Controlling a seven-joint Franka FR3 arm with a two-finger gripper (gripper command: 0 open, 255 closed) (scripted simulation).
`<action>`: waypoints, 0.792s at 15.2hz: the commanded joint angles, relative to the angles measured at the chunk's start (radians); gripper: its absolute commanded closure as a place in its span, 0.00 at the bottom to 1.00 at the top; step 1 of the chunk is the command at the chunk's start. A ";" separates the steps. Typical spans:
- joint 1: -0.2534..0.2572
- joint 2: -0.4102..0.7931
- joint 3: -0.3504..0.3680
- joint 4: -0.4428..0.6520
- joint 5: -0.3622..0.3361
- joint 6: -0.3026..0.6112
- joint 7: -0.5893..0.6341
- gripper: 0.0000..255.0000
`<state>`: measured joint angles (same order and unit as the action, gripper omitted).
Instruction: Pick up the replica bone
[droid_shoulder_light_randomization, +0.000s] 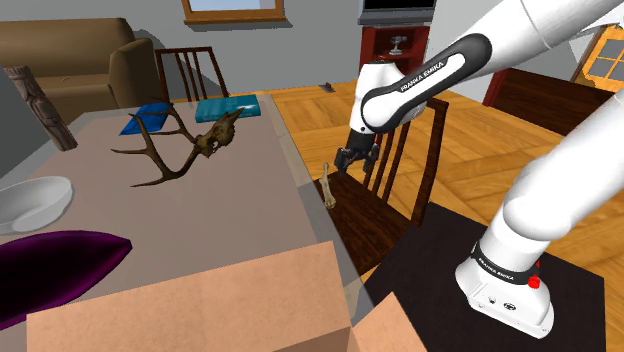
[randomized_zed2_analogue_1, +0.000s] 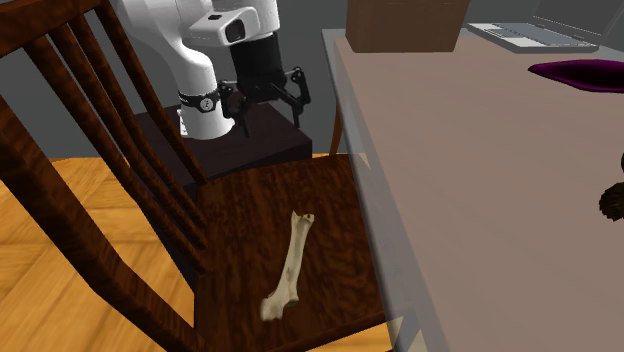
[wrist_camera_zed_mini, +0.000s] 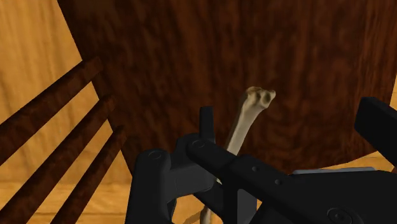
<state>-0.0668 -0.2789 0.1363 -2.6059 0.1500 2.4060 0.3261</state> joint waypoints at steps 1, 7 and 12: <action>-0.018 0.077 0.012 0.021 -0.023 0.084 0.052 0.00; -0.059 0.324 0.025 0.115 -0.172 0.298 0.269 0.00; -0.028 0.521 -0.049 0.235 -0.348 0.418 0.490 0.00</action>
<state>-0.1051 0.2016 0.1070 -2.3898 -0.1593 2.7927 0.7660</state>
